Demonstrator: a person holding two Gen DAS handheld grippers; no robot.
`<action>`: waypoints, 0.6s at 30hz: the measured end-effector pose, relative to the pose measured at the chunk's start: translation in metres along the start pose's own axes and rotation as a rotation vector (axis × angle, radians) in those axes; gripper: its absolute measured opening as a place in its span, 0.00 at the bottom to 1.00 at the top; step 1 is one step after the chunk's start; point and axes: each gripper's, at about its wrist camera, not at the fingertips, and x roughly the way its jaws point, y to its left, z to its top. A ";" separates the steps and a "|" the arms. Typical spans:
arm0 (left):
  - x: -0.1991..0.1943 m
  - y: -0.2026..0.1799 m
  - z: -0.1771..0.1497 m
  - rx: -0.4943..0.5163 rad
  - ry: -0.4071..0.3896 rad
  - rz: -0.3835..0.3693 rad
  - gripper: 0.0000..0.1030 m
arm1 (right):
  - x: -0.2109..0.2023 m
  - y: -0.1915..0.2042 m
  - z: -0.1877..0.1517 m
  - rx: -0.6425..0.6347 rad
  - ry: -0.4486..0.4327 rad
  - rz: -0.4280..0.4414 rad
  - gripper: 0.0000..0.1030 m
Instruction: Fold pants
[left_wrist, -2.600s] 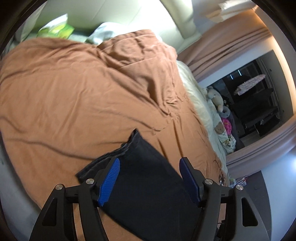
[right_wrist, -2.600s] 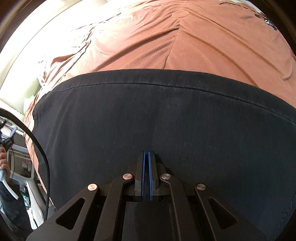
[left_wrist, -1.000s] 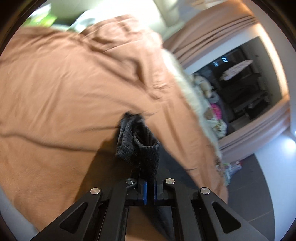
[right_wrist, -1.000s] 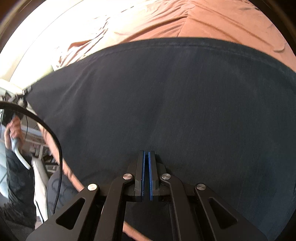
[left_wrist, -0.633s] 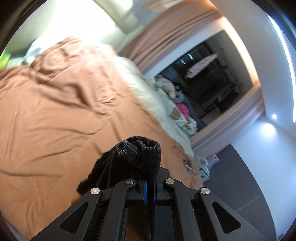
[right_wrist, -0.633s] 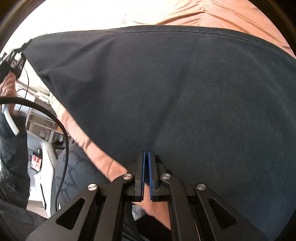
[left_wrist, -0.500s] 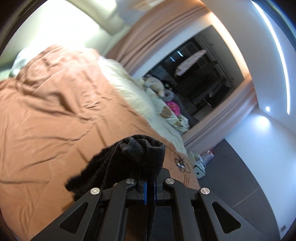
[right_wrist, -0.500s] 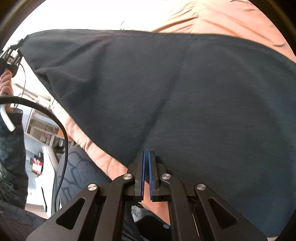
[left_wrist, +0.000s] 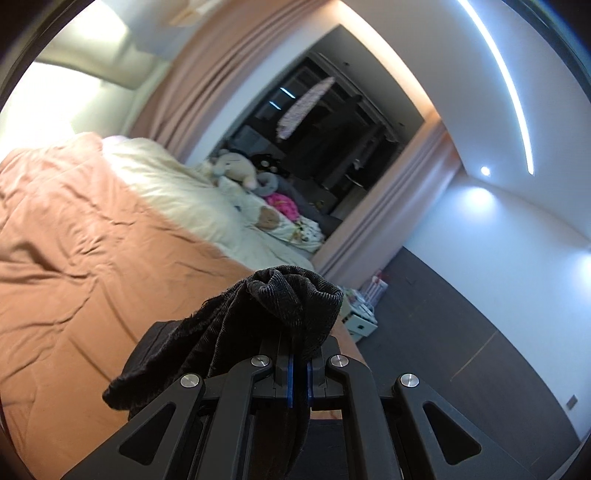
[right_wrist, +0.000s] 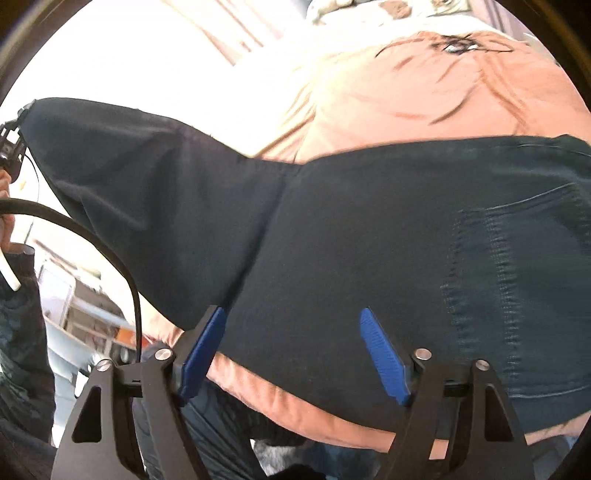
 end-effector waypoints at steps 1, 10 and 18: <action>0.004 -0.007 0.001 0.009 0.002 -0.004 0.04 | -0.009 -0.005 -0.002 0.009 -0.015 -0.001 0.73; 0.047 -0.075 0.006 0.079 0.044 -0.055 0.04 | -0.075 -0.046 -0.021 0.084 -0.124 -0.003 0.73; 0.094 -0.130 -0.008 0.112 0.107 -0.107 0.04 | -0.126 -0.085 -0.054 0.161 -0.204 -0.003 0.73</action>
